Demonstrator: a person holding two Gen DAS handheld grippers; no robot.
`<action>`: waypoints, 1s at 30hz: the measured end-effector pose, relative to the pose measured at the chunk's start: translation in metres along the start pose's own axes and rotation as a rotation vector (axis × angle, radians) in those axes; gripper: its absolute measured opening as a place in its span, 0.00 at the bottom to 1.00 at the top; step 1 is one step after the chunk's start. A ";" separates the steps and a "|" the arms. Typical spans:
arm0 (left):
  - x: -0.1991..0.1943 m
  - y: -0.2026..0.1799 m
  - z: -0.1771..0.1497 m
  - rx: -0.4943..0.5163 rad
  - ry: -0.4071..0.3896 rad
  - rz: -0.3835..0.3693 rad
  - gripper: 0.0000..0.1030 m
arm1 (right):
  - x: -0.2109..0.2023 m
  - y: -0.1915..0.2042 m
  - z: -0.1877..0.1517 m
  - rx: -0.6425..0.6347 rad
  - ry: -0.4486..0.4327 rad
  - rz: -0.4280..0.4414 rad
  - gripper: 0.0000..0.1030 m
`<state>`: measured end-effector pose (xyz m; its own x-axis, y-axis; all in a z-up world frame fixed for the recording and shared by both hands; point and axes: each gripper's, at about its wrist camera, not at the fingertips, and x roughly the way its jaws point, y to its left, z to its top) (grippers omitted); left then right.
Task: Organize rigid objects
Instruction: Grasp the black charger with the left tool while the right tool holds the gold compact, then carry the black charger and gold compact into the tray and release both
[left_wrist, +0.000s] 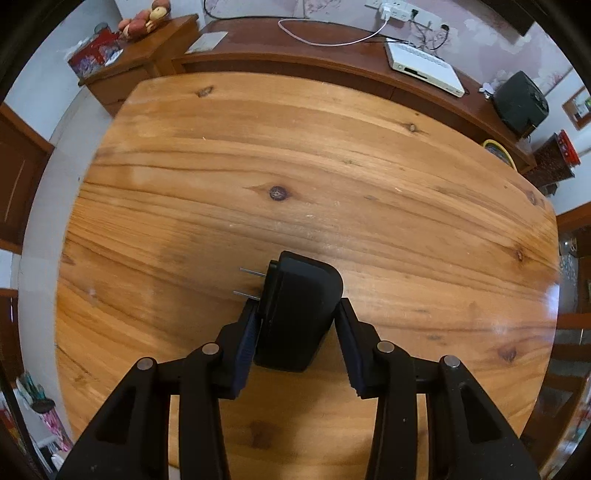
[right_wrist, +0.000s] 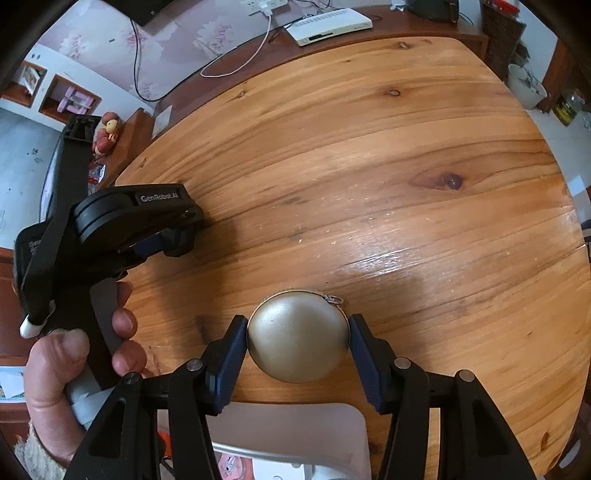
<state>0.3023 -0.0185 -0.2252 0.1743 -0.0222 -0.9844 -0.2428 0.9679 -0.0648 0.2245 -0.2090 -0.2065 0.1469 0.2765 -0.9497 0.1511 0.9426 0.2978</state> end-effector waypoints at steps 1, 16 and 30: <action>-0.005 0.000 -0.001 0.009 -0.003 0.001 0.43 | -0.002 0.002 -0.001 -0.007 -0.003 -0.001 0.54; -0.119 0.033 -0.043 0.194 -0.057 -0.080 0.43 | -0.059 0.035 -0.036 -0.114 -0.094 0.010 0.54; -0.164 0.079 -0.132 0.329 -0.079 -0.092 0.43 | -0.112 0.080 -0.135 -0.300 -0.222 -0.063 0.54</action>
<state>0.1283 0.0290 -0.0901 0.2578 -0.1059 -0.9604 0.0959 0.9919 -0.0836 0.0884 -0.1394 -0.0891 0.3593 0.2004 -0.9115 -0.1220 0.9784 0.1670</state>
